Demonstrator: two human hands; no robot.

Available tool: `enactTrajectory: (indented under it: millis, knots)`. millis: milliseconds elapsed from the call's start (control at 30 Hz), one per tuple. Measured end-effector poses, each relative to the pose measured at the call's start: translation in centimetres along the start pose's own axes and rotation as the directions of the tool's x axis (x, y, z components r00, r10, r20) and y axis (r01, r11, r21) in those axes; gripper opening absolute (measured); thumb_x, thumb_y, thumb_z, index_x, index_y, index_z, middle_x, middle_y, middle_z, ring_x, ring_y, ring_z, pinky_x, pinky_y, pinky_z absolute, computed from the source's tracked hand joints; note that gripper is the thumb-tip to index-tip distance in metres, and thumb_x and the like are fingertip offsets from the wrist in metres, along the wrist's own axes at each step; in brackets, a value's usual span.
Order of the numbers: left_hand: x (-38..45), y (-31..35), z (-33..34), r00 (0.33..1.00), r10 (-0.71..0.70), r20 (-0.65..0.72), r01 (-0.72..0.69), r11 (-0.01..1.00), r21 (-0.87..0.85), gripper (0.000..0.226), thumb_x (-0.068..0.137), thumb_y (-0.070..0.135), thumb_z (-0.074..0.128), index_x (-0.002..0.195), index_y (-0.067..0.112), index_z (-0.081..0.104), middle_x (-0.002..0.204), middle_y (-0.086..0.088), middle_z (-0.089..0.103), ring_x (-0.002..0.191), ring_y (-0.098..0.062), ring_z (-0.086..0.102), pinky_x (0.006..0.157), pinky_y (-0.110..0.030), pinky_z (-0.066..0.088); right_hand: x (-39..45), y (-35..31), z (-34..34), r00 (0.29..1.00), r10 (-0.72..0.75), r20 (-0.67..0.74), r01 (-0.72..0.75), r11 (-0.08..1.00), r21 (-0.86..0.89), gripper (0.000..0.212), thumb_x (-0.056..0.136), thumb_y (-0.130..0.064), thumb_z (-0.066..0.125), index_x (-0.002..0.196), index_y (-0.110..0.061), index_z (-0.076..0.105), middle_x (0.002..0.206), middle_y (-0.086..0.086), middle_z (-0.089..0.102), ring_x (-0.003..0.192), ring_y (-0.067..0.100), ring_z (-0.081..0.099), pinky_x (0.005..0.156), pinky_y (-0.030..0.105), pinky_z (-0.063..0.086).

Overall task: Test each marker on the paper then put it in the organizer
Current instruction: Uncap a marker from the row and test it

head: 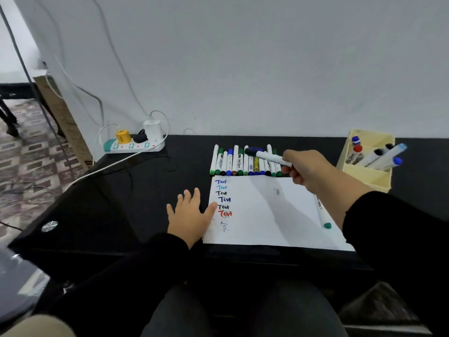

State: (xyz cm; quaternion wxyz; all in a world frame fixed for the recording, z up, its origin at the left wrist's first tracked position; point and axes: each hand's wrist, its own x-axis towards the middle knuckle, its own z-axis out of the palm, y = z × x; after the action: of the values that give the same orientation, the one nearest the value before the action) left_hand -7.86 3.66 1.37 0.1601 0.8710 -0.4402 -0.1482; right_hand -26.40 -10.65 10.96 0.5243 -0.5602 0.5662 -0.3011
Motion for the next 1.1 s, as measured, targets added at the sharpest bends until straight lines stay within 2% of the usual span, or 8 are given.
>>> enactTrajectory:
  millis: [133,300,467,633,833,933,1033,1100]
  knots:
    - [-1.7,2.4,-2.2,0.980,0.193,-0.051,-0.198,0.905,-0.378,0.071,0.093,0.046,0.049,0.150,0.024,0.013,0.157,0.006,0.015,0.142,-0.012,0.018,0.114,-0.031,0.021,-2.2,-0.3,0.1,0.991,-0.055,0.123,0.047,0.997,0.067,0.015,0.087,-0.011,0.053,0.075,-0.004,0.059,0.062,0.008,0.050,0.049,0.012,0.033,0.045,0.021,0.025]
    - [-2.9,4.4,-4.1,0.925,0.320,-0.203,-0.378,0.829,-0.413,0.063,0.091,0.036,0.058,0.146,0.029,0.029,0.138,0.006,0.043,0.120,-0.004,0.046,0.080,-0.005,0.036,-3.7,-1.2,0.4,0.977,-0.038,0.209,0.002,0.986,0.169,0.019,0.085,-0.012,0.051,0.066,-0.011,0.050,0.055,0.004,0.042,0.046,0.011,0.027,0.039,0.019,0.022]
    - [-4.0,4.8,-5.6,0.912,0.293,-0.288,-0.396,0.812,-0.428,0.029,0.091,0.028,0.060,0.119,0.022,0.063,0.103,0.001,0.065,0.088,-0.012,0.061,0.073,-0.023,0.047,-4.7,-1.2,1.7,0.969,0.008,0.246,-0.093,0.938,0.335,0.019,0.087,-0.019,0.052,0.070,-0.016,0.047,0.048,-0.002,0.035,0.042,0.010,0.022,0.036,0.017,0.019]
    - [-4.8,5.6,-6.1,0.897,0.342,-0.279,-0.424,0.844,-0.329,0.021,0.091,0.031,0.059,0.109,0.024,0.067,0.084,0.001,0.066,0.069,-0.012,0.057,0.057,-0.021,0.040,-6.5,-0.5,4.8,0.983,0.006,0.186,-0.060,0.956,0.288,0.035,0.088,-0.033,0.062,0.062,-0.019,0.044,0.043,-0.005,0.031,0.037,0.009,0.022,0.037,0.017,0.016]
    - [-4.6,5.7,-6.2,0.928,0.329,-0.176,-0.365,0.896,-0.251,0.020,0.091,0.034,0.057,0.104,0.023,0.066,0.079,0.001,0.064,0.060,-0.010,0.052,0.050,-0.020,0.036,-6.8,-0.5,6.4,0.996,-0.015,0.089,-0.006,0.972,0.233,0.026,0.088,-0.028,0.061,0.071,-0.015,0.045,0.053,-0.001,0.037,0.042,0.011,0.026,0.035,0.018,0.022]
    - [-4.4,5.8,-6.6,0.951,0.306,-0.032,-0.296,0.882,-0.367,0.018,0.092,0.031,0.057,0.098,0.018,0.067,0.082,-0.005,0.066,0.059,-0.012,0.052,0.052,-0.022,0.042,-6.2,-0.2,6.4,0.991,-0.013,0.132,-0.015,0.977,0.212,0.024,0.089,-0.016,0.048,0.066,-0.013,0.042,0.040,-0.003,0.032,0.034,0.010,0.022,0.035,0.019,0.020]
    - [-4.2,5.6,-6.7,0.955,0.289,0.070,-0.202,0.803,-0.560,0.017,0.091,0.028,0.059,0.096,0.014,0.068,0.077,0.001,0.067,0.068,-0.010,0.061,0.076,-0.031,0.053,-5.5,0.1,6.1,0.979,-0.049,0.199,0.003,0.974,0.225,0.029,0.088,-0.013,0.046,0.060,-0.014,0.038,0.033,-0.005,0.027,0.033,0.010,0.019,0.038,0.020,0.018]
    - [-4.1,5.4,-6.7,0.947,0.289,0.140,-0.130,0.745,-0.654,0.020,0.092,0.027,0.059,0.096,0.011,0.068,0.072,0.001,0.066,0.065,-0.009,0.061,0.076,-0.027,0.053,-5.3,0.3,6.1,0.970,-0.067,0.232,0.012,0.973,0.230,0.033,0.089,-0.012,0.047,0.058,-0.015,0.036,0.033,-0.005,0.027,0.032,0.010,0.019,0.039,0.020,0.017]
